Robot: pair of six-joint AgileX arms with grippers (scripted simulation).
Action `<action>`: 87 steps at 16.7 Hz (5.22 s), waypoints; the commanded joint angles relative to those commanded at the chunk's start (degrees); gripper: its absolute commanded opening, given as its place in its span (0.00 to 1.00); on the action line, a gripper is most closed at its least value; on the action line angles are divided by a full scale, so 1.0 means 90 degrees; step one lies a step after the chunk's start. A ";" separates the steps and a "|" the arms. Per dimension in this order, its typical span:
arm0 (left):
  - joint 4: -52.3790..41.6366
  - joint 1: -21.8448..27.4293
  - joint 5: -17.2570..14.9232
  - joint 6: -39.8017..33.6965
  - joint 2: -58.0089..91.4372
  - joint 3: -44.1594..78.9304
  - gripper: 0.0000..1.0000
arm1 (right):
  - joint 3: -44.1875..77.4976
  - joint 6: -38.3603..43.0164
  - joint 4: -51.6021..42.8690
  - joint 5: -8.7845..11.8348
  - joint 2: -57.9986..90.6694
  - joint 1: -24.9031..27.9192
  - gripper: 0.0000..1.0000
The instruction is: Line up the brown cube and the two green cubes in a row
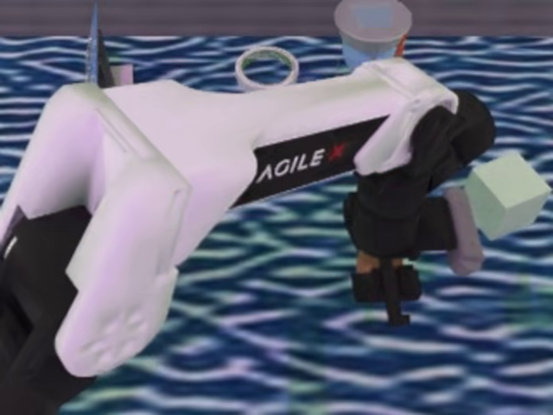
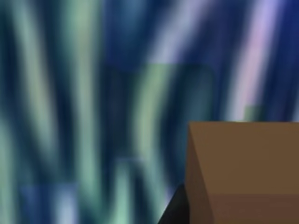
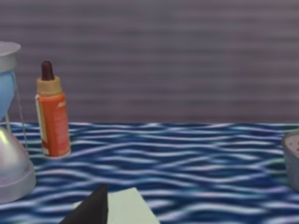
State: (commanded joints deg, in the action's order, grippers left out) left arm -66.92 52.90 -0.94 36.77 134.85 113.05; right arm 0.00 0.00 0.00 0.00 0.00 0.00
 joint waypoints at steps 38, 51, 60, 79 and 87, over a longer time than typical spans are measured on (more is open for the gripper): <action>-0.1004 -0.0087 0.0004 0.0018 -0.0100 0.0851 1.00 | 0.0000 0.0000 0.0000 0.0000 0.0000 0.0000 1.00; -0.0179 -0.2271 0.0052 0.0115 -0.1576 -0.1544 1.00 | 0.0000 0.0000 0.0000 0.0000 0.0000 0.0000 1.00; 0.0653 -0.4368 0.0100 0.0328 -0.3025 -0.3820 1.00 | 0.0000 0.0000 0.0000 0.0000 0.0000 0.0000 1.00; 0.2768 -0.4381 0.0094 0.0354 -0.2114 -0.5023 1.00 | 0.0000 0.0000 0.0000 0.0000 0.0000 0.0000 1.00; 0.2768 -0.4381 0.0094 0.0354 -0.2114 -0.5023 0.40 | 0.0000 0.0000 0.0000 0.0000 0.0000 0.0000 1.00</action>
State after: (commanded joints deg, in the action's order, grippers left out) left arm -42.01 13.48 -0.09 39.95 115.83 67.85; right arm 0.00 0.00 0.00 0.00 0.00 0.00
